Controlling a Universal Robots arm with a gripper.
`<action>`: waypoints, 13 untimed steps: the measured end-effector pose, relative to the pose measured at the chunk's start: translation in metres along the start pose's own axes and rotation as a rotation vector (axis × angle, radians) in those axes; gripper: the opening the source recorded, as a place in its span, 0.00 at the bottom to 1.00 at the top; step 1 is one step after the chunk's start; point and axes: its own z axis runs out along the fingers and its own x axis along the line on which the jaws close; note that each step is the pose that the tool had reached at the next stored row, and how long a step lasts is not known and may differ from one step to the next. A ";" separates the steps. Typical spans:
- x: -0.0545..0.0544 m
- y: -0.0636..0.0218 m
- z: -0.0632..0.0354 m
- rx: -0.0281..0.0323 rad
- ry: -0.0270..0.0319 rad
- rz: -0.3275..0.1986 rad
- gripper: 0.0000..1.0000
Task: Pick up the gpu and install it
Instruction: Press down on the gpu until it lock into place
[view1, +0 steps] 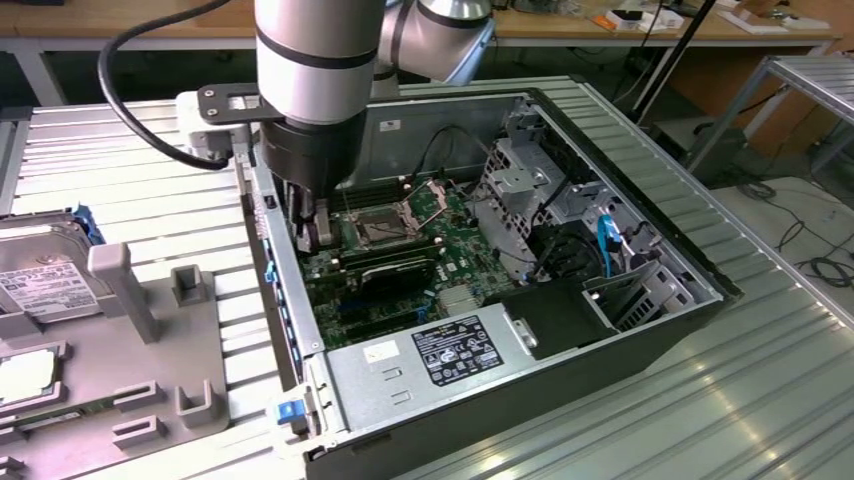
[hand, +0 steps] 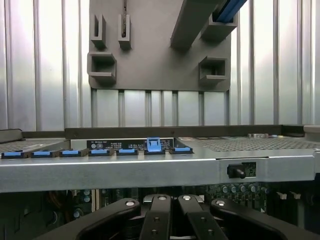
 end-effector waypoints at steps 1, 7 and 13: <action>0.001 -0.0001 0.0015 0.0003 -0.0003 0.000 0.11; 0.003 0.0023 0.0054 0.0000 0.0002 0.000 0.11; 0.003 0.0049 0.0064 0.0002 -0.0001 0.002 0.11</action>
